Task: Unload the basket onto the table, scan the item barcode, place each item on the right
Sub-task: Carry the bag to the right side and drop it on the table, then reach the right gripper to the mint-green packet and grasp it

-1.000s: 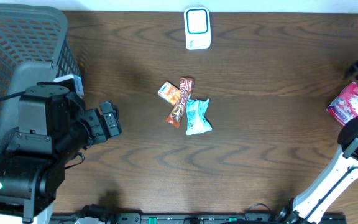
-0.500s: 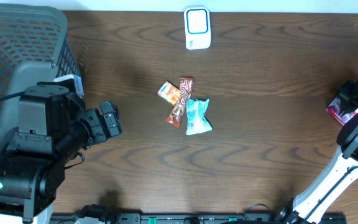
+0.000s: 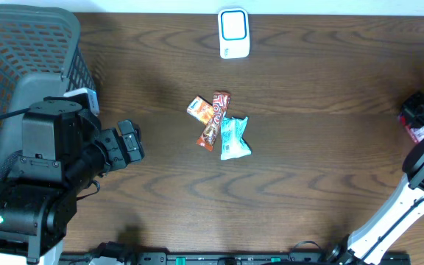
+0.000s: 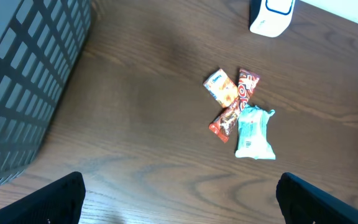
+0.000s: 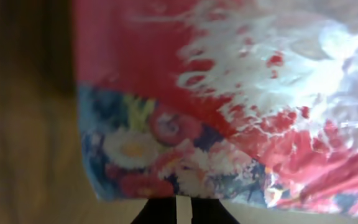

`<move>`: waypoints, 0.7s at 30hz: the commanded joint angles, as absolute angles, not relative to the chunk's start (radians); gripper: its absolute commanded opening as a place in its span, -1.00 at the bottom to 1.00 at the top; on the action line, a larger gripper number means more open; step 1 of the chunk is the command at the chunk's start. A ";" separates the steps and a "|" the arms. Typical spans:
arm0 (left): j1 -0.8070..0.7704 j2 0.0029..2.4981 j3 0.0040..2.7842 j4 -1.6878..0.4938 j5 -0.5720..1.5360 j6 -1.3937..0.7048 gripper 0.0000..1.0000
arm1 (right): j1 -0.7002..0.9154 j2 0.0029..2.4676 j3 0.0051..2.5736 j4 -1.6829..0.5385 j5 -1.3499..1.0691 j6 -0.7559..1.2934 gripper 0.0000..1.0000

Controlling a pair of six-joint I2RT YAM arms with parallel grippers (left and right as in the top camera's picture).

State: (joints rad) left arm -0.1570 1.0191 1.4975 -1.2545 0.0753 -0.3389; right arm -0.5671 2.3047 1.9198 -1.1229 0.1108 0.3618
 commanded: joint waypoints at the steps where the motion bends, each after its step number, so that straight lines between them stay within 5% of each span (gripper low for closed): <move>1: -0.151 1.018 1.498 -1.257 0.066 -0.329 0.95 | -0.584 2.289 1.917 -1.072 0.144 0.245 -0.81; 9: -0.151 1.018 1.498 -1.257 0.066 -0.329 0.96 | -0.583 2.285 1.991 -1.130 0.269 0.223 -0.70; 21: -0.151 1.018 1.498 -1.257 0.066 -0.329 0.96 | -0.461 2.283 2.382 -1.464 -0.011 0.204 -0.43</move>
